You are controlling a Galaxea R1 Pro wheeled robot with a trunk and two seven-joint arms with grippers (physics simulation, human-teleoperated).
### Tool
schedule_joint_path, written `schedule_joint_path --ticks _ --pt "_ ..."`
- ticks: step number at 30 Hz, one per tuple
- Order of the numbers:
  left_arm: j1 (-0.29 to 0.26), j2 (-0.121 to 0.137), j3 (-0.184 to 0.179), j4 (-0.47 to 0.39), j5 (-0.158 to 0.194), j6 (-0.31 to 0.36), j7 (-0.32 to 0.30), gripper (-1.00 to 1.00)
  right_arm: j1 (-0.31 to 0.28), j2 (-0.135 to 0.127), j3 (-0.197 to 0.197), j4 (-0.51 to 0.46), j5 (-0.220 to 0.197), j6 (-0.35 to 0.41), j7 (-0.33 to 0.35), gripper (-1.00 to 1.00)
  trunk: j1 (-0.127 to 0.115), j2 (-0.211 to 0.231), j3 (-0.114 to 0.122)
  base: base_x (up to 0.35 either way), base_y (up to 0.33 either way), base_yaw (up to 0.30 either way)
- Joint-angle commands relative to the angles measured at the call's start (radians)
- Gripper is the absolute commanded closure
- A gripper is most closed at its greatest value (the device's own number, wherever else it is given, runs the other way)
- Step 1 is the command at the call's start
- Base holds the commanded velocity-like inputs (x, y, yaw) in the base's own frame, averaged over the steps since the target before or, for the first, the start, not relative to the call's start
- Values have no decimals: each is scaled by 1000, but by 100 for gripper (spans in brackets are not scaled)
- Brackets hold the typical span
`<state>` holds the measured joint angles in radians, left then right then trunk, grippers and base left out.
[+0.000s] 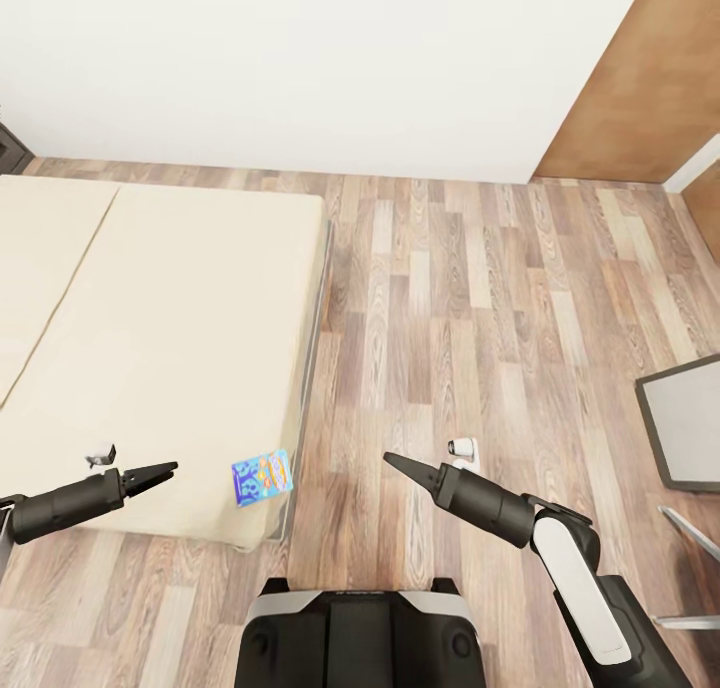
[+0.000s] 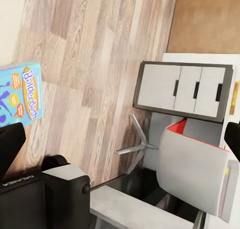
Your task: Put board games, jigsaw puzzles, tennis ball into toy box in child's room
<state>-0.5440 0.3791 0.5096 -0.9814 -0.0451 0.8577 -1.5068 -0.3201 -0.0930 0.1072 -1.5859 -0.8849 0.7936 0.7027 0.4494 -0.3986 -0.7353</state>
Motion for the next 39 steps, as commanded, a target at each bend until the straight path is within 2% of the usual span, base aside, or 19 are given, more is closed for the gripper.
schedule_joint_path --ticks 1,10,39 --pt "-1 0 1 0 -5 11 -6 -100 0 -1 0 0 -5 6 -1 -100 1 -1 1 0 0 0" --pt "-1 1 2 1 -6 11 21 -100 0 -1 0 1 -5 6 -1 -100 1 -1 15 0 0 0" --pt "-1 1 1 1 -5 9 23 -100 0 -1 0 1 -3 1 -2 -100 1 -1 63 41 0 0"
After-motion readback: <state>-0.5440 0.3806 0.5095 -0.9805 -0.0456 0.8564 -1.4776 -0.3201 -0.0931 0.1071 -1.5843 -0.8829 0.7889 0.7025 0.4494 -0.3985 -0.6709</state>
